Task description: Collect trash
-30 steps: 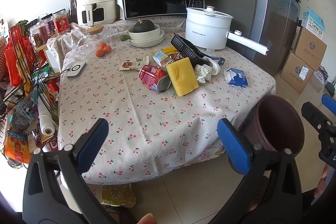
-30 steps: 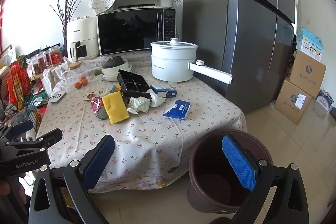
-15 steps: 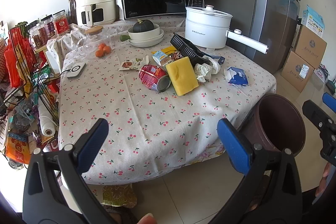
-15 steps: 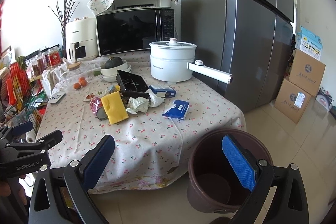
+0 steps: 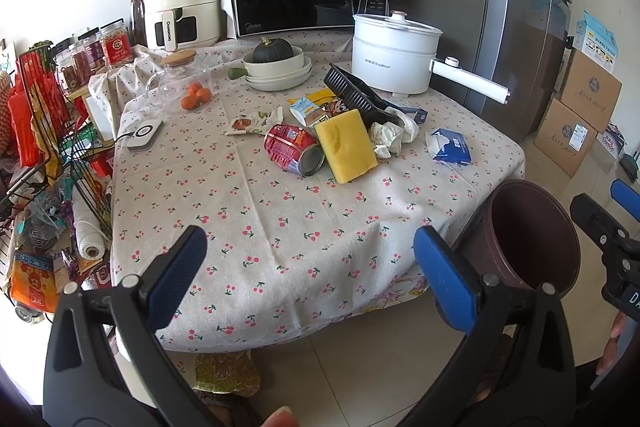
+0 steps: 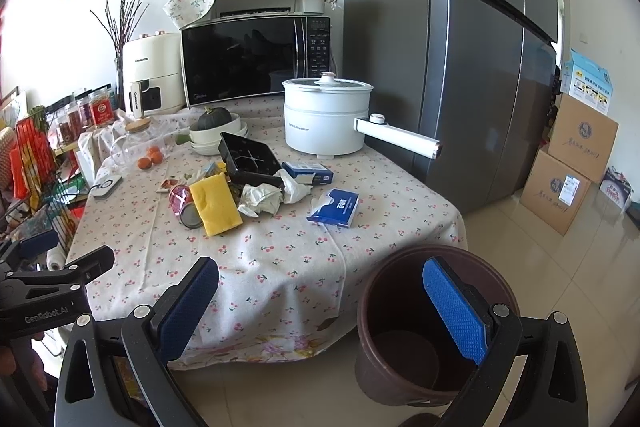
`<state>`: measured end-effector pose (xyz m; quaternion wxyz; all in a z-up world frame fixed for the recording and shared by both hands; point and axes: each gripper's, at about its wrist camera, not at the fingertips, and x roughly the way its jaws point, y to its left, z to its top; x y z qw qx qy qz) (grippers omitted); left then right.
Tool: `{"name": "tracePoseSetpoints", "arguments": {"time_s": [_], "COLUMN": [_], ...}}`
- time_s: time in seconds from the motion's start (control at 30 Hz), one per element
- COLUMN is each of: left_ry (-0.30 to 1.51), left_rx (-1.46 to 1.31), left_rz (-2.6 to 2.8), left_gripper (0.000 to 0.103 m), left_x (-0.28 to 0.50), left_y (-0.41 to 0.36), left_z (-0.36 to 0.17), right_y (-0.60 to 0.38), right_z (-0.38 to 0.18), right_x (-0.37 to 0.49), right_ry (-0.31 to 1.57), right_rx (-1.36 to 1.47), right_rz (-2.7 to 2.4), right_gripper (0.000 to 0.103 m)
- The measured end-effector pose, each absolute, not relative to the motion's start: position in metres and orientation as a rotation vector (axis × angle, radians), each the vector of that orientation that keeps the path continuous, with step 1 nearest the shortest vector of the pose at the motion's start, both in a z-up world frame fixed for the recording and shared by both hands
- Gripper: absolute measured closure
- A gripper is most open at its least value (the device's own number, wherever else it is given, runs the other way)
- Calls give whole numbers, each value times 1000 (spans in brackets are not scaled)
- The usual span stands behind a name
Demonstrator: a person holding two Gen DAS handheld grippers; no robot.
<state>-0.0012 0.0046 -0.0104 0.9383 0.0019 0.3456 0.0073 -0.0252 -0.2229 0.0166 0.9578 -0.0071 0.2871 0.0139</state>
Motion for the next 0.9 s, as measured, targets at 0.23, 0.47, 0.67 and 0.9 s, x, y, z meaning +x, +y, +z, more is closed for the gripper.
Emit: {"name": "tracePoseSetpoints", "arguments": {"time_s": [0.23, 0.47, 0.67, 0.9], "left_ry": [706, 706, 705, 691], "left_rx": [4, 4, -4, 13], "left_rz": [15, 16, -3, -12], "left_gripper": [0, 0, 0, 0], "left_x": [-1, -1, -1, -2], "left_y": [4, 4, 3, 1], "left_z": [-11, -11, -10, -6], "right_y": [-223, -224, -225, -224], "right_z": [16, 15, 14, 26], "right_x": [-25, -25, -26, -28], "right_ry": [583, 583, 575, 554], "right_rx": [-16, -17, -13, -11], "right_rz": [28, 26, 22, 9], "right_gripper": [0, 0, 0, 0]}}
